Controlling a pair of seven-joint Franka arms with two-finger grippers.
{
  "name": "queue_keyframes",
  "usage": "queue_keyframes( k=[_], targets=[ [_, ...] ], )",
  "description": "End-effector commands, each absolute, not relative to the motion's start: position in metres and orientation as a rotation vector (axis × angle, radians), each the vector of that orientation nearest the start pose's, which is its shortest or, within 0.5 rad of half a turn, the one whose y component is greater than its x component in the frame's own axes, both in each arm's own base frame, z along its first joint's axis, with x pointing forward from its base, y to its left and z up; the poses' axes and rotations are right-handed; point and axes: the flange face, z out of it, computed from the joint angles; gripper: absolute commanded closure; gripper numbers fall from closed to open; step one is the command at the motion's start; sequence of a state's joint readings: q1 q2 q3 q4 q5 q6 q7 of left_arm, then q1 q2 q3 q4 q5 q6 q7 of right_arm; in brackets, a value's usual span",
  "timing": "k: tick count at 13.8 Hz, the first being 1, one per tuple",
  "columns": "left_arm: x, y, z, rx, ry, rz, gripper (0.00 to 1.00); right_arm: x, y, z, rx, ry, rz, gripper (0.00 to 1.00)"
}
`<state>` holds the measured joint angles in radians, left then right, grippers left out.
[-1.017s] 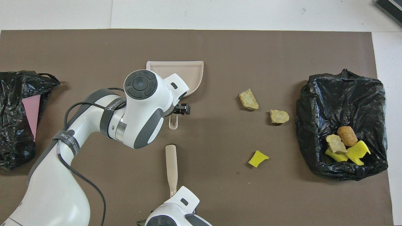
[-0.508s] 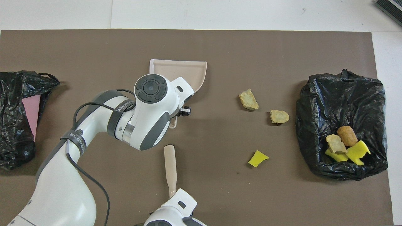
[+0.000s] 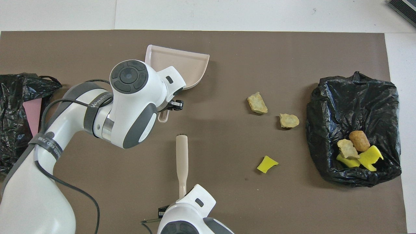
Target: Sweep and dump trash in bin
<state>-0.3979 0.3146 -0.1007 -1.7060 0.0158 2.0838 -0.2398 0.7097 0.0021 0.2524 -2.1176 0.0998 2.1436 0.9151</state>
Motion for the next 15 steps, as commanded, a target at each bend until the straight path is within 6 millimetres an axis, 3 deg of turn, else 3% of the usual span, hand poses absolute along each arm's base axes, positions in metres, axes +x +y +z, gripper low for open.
queue_keyframes(
  k=[1,4,7,9,13,15],
  targets=[
    [0.574,-0.286,0.444,-3.103,0.557,-0.090,1.00,0.320,0.400,0.454,-3.113,0.047,0.077,1.00],
    [0.570,-0.261,0.464,-3.037,0.788,-0.057,1.00,0.335,0.350,0.465,-3.233,0.110,0.040,1.00],
    [0.568,-0.235,0.464,-2.924,1.113,0.067,1.00,0.378,0.301,0.453,-3.326,0.220,0.026,1.00],
    [0.567,-0.220,0.462,-2.845,1.309,0.133,1.00,0.403,0.269,0.444,-3.393,0.132,0.060,1.00],
    [0.528,-0.194,0.443,-2.674,1.640,0.272,1.00,0.446,0.193,0.428,-3.440,0.159,0.172,1.00],
    [0.505,-0.185,0.430,-2.556,1.747,0.282,1.00,0.452,0.175,0.426,-3.513,0.087,0.185,1.00]
  ],
)
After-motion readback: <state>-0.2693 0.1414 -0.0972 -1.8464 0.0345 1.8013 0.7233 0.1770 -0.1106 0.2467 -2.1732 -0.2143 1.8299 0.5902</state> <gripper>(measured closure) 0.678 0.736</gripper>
